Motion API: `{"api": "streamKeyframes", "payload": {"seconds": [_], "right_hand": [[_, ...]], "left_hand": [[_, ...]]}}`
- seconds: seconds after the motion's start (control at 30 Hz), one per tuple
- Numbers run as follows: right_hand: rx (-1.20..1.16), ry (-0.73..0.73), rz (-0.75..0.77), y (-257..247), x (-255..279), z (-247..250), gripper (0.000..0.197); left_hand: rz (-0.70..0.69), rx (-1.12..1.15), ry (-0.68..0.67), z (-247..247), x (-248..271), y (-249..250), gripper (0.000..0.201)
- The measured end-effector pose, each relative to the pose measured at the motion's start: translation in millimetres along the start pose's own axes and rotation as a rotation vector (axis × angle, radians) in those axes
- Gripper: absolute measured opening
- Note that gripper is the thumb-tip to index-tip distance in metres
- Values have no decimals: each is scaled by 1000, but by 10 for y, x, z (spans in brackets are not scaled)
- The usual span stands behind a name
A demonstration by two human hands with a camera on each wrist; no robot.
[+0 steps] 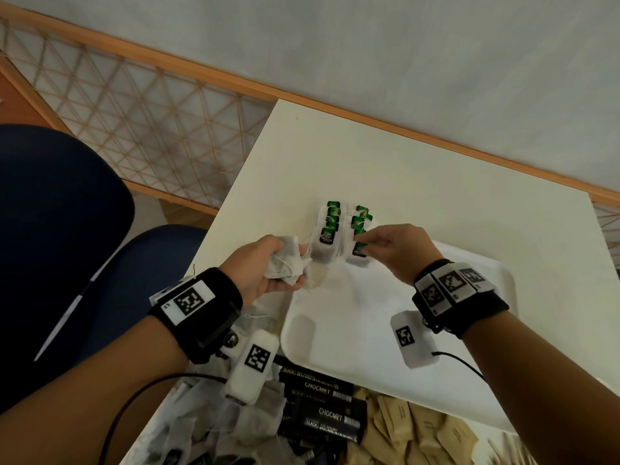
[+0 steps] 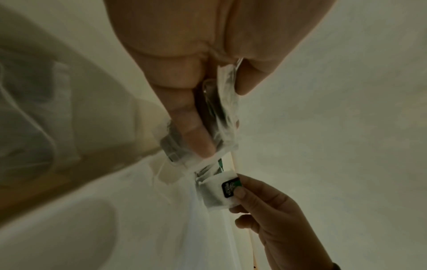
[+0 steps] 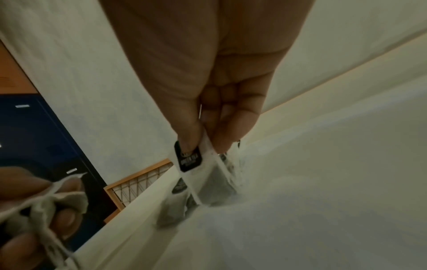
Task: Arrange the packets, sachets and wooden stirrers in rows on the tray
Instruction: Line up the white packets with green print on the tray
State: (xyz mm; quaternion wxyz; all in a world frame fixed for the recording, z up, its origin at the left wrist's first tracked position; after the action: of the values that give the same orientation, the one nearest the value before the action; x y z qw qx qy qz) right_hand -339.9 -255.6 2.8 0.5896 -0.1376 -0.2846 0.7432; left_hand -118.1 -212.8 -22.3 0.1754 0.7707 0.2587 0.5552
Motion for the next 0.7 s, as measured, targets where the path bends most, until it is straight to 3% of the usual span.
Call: {"api": "streamKeyframes", "payload": {"seconds": [0.1,0.37,0.53,0.7], "right_hand": [[17,-53,-3,37,-40,-47,21],[-57,69,-42,115,-157,-4,18],[-25,48,-47,154,-158,-35,18],[-73,176,98,-14,-76,2,27]], "left_hand": [[-9,-24,12,-1,-3,23,35],[-10,-37,11,-12,-5,38,36],[-6,-32,10,-24,-12,34,35],[-20,2,-7,-57,-9,42,34]]}}
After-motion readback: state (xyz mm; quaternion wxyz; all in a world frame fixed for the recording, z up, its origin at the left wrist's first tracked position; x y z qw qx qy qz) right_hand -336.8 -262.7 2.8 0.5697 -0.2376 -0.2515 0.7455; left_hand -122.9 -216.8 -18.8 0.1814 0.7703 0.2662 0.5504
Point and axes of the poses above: each hand's wrist, its own x-axis away from the middle knuckle, its own z-axis out of the back of the hand, y = z × x, the point moved 5 cm from there along -x, towards the middle knuckle, and after that the axes turned 11 degrees about z, right-handed, at the moved point
